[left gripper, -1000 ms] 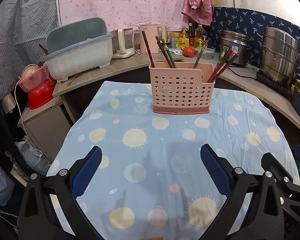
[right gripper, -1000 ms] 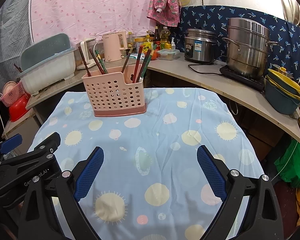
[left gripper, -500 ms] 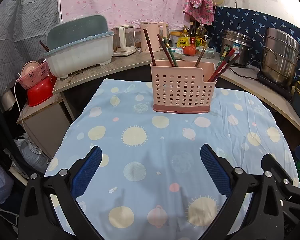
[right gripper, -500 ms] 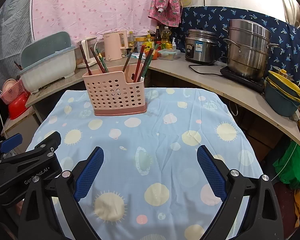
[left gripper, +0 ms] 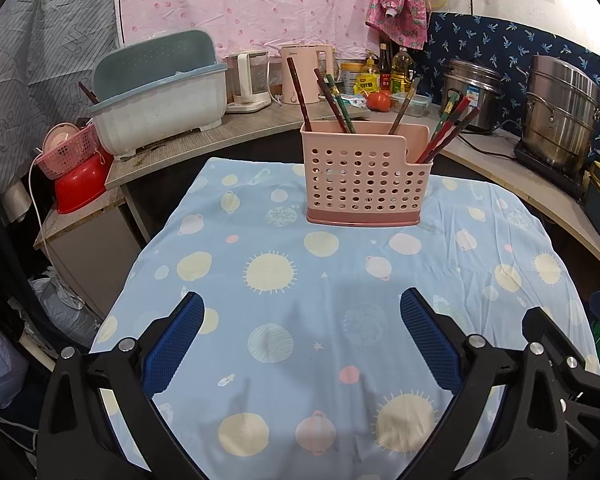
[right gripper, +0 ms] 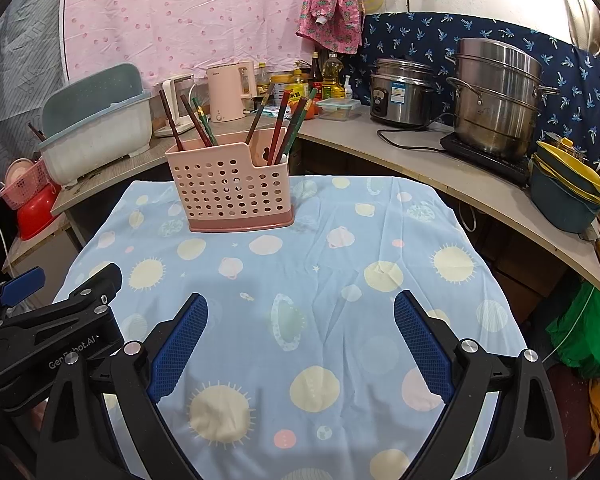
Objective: Organize utensils
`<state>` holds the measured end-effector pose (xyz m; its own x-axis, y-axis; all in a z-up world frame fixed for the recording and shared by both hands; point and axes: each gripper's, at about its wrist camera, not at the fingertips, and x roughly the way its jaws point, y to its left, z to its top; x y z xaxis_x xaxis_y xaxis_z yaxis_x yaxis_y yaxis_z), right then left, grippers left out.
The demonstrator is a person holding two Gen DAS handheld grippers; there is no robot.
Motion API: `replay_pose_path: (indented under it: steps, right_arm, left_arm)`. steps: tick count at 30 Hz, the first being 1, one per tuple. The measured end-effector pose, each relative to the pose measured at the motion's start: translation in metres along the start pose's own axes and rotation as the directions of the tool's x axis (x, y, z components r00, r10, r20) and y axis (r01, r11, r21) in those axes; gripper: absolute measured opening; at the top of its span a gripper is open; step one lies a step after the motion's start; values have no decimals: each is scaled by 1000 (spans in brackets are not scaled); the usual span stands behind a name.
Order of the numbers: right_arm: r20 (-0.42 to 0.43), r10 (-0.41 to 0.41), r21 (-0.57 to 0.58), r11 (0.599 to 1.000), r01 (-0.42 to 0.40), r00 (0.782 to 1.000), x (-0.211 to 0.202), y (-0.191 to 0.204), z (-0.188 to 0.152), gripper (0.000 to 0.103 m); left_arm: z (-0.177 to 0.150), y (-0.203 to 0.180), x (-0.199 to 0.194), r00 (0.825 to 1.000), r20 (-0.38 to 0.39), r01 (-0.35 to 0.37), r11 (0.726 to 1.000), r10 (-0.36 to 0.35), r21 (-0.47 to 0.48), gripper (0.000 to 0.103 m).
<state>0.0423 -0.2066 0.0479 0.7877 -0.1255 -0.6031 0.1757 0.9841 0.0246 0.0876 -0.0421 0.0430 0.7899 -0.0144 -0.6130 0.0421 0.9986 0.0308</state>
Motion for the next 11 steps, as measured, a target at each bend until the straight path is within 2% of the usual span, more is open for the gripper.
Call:
replay_pose_path:
  steps: [11]
  right_arm:
    - [-1, 0, 1, 1000, 0, 1000, 0, 0, 0, 91]
  left_arm:
    - [2, 2, -1, 1000, -1, 2, 1000, -2, 3, 94]
